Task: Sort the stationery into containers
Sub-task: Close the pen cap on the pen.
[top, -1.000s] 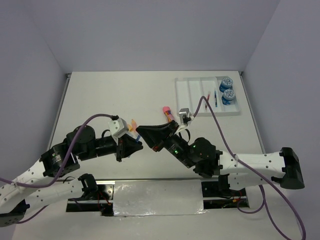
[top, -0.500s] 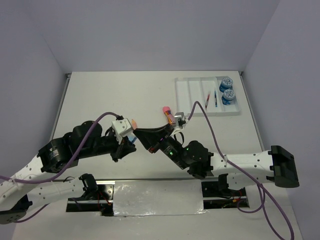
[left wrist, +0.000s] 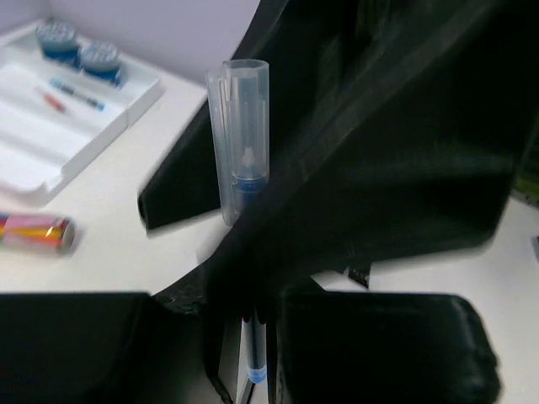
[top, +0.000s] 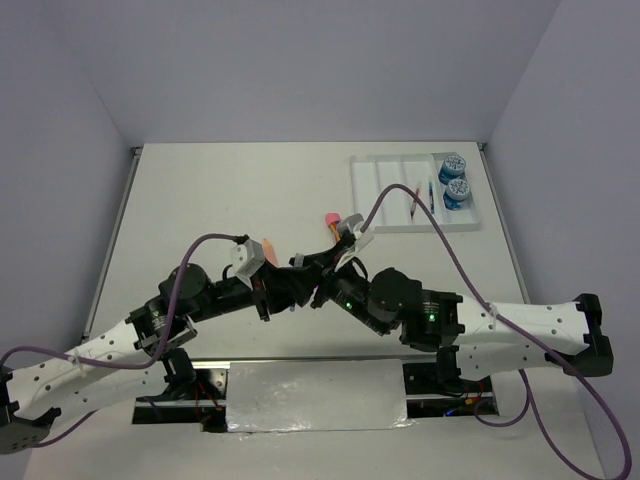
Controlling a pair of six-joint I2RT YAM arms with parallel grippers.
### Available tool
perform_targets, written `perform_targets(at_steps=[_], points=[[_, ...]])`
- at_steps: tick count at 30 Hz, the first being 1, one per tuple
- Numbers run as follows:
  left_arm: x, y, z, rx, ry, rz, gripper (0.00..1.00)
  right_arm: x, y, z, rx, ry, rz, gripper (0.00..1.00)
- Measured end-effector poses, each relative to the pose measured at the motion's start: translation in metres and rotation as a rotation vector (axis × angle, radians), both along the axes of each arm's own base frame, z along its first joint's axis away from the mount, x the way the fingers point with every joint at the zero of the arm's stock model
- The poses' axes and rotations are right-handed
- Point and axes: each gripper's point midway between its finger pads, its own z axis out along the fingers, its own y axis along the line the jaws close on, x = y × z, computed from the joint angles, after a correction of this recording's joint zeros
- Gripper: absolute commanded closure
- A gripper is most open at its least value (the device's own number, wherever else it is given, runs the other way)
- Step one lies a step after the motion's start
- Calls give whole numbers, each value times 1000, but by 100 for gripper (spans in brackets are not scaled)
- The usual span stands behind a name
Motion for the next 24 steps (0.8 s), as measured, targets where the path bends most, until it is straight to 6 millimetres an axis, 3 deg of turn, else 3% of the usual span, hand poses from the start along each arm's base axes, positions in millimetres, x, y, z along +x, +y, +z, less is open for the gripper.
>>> perform_targets(at_steps=[4, 13, 19, 24], points=[[-8, -5, 4, -84, -23, -48, 100, -10, 1, -12, -129, -27, 50, 42], [-11, -6, 21, -155, -47, -64, 100, -11, -10, 3, -203, -89, 55, 38], [-8, -3, 12, -141, -34, -40, 100, -14, -18, 22, -184, -118, 69, 55], [-6, -3, 8, -129, -26, -30, 100, -16, -18, 28, -171, -124, 84, 55]])
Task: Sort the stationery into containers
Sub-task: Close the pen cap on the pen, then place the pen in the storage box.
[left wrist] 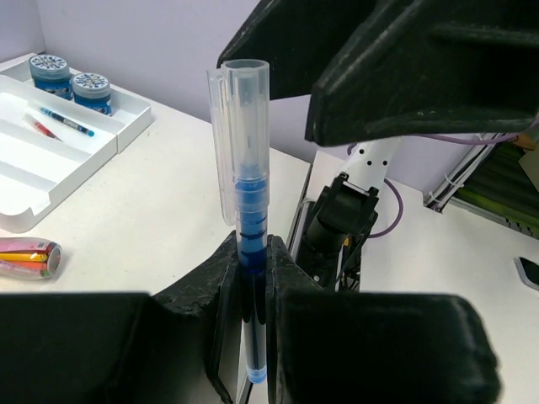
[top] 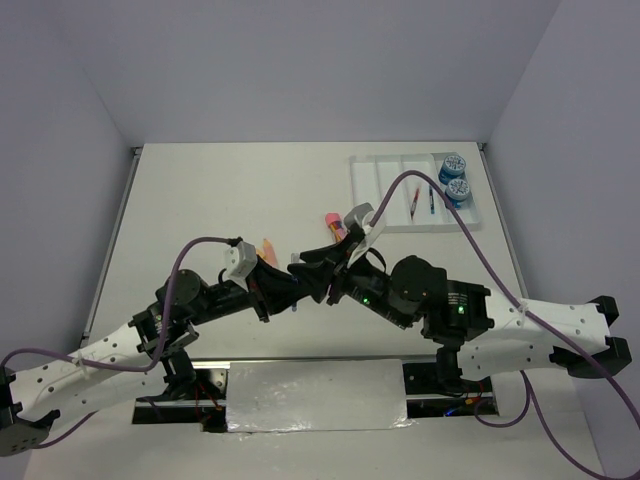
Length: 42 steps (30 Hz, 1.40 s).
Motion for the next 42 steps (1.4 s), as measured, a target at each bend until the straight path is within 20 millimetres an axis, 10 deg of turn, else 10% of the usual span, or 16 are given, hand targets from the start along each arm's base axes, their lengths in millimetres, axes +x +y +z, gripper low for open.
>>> perform_targets(at_steps=[11, 15, 24, 37, 42], points=[[0, 2, -5, 19, 10, 9, 100, 2, 9, -14, -46, 6, -3, 71], [0, 3, -3, 17, 7, 8, 99, 4, 7, -14, -48, 2, -17, 100], [0, 3, -1, 17, 8, 8, 59, 5, 6, -12, -42, -2, -23, 100], [1, 1, -5, 29, 17, 8, 36, 7, 3, -3, -39, -24, -32, 100], [3, 2, -6, 34, 15, 17, 1, 11, 0, -3, -49, -33, -57, 100]])
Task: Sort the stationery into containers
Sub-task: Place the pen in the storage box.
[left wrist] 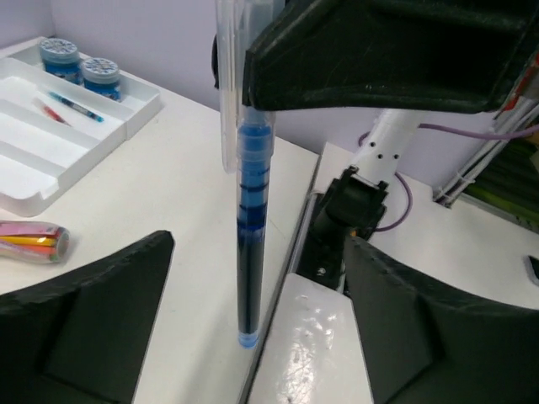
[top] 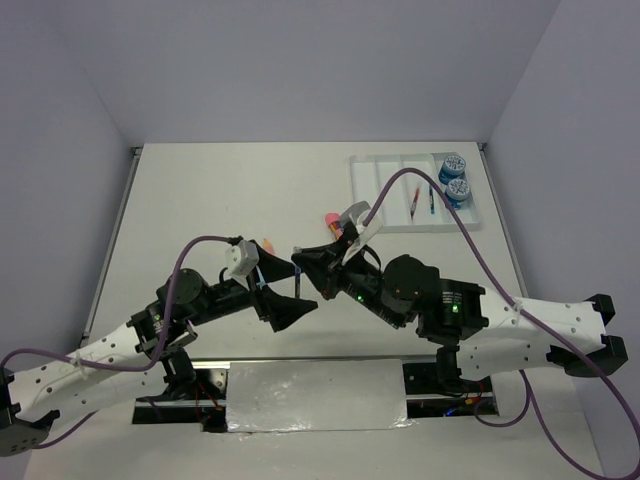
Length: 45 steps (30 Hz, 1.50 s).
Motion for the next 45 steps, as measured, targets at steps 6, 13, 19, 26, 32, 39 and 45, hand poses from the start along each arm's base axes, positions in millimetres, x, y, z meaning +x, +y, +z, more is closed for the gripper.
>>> perform_targets(at_steps=[6, 13, 19, 26, 32, 39, 45], points=[[18, 8, -7, 32, 48, 114, 1, 17, -11, -4, -19, 0, -108, 100], [52, 27, -18, 114, 143, 342, 1, 73, -50, -17, -73, 14, -333, 100], [77, 75, -22, 221, 307, 657, 1, 174, -138, -49, -205, 67, -672, 100], [64, 117, -37, 371, 363, 755, 1, 295, -225, -126, -466, 260, -953, 100], [49, 137, -60, 420, 352, 738, 1, 366, -268, -165, -594, 371, -1061, 100], [50, 131, -78, 509, 358, 722, 1, 414, -303, -187, -653, 464, -1126, 100], [51, 122, -93, 577, 378, 701, 1, 415, -333, -216, -690, 554, -1137, 100]])
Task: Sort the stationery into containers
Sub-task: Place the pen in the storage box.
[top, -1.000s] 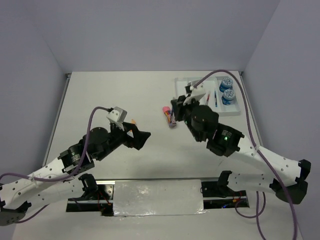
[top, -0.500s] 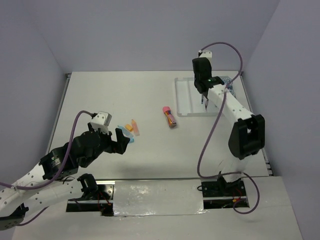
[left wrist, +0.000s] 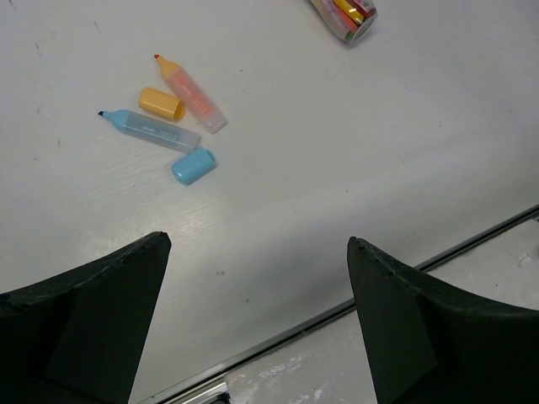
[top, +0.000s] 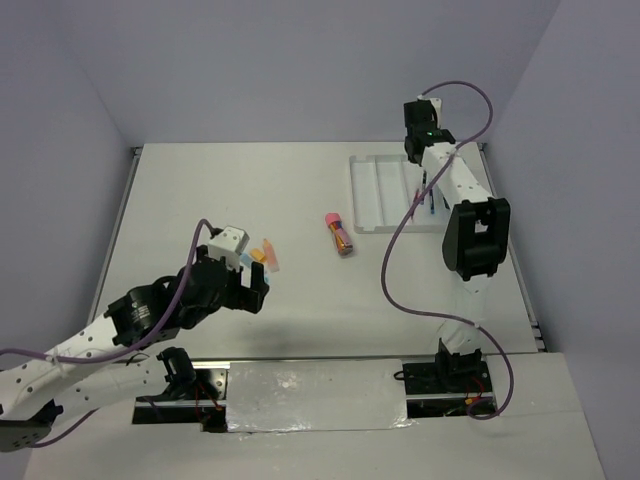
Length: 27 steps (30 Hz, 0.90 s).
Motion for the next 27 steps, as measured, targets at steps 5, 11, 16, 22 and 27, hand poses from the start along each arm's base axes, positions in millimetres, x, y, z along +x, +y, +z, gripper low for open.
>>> perform_targets(at_steps=[5, 11, 16, 22, 27], points=[[-2, 2, 5, -23, -13, -2, 1, 1, -14, -8, 2, 18, -20, 100], [-5, 6, 15, -63, -39, -2, 1, 4, -20, -55, -34, 97, -53, 98], [-5, 7, 18, -73, -46, -2, 1, 3, -22, -85, -52, 154, -64, 80], [-5, 7, 17, -69, -43, -2, 1, 3, -22, -88, -43, 153, -71, 59], [-5, 7, 17, -72, -45, -2, 1, 2, -21, -94, -34, 159, -79, 53]])
